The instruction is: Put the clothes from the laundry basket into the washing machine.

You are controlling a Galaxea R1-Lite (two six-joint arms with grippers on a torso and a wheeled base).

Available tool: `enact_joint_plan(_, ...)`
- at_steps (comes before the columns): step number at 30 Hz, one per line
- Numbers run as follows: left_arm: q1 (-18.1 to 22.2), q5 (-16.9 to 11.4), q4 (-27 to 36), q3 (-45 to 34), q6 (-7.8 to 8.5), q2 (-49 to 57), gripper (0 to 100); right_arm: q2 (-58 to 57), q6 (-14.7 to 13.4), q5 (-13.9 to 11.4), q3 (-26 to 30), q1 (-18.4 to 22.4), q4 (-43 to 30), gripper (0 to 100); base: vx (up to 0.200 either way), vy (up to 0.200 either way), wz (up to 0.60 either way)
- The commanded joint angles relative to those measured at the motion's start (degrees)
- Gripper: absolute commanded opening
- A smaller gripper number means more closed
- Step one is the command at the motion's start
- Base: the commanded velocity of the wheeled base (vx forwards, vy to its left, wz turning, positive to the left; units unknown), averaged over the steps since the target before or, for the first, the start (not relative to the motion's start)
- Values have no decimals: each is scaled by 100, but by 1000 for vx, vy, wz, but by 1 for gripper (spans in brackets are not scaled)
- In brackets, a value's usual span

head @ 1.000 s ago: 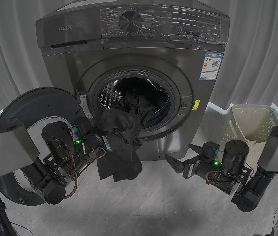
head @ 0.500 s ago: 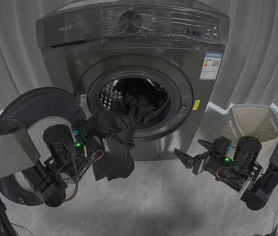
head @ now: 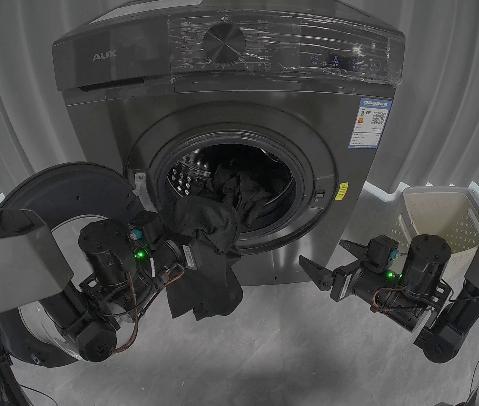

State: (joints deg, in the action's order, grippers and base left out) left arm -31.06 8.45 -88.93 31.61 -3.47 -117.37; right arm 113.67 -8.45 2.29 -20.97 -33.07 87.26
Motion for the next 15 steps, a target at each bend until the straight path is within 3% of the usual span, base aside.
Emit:
enact_joint_plan(1, -58, -1, -1, -6, -22, -23, 0, 7, 1, -1, -4, -6, 2, 100, 200, 0, 0)
enact_joint_plan(4, -75, 8, -1, -6, -22, -31, 0, 15, -8, -1, 5, -6, 2, 100, 200, 0, 0)
enact_joint_plan(13, -155, -10, -1, -58, -30, -49, 0, 24, -17, -1, 14, -33, 2, 100, 0, 0, 0)
enact_joint_plan(15, -172, -10, -1, -58, -30, -67, 0, 24, -17, -1, 5, -33, 2, 100, 200, 0, 0)
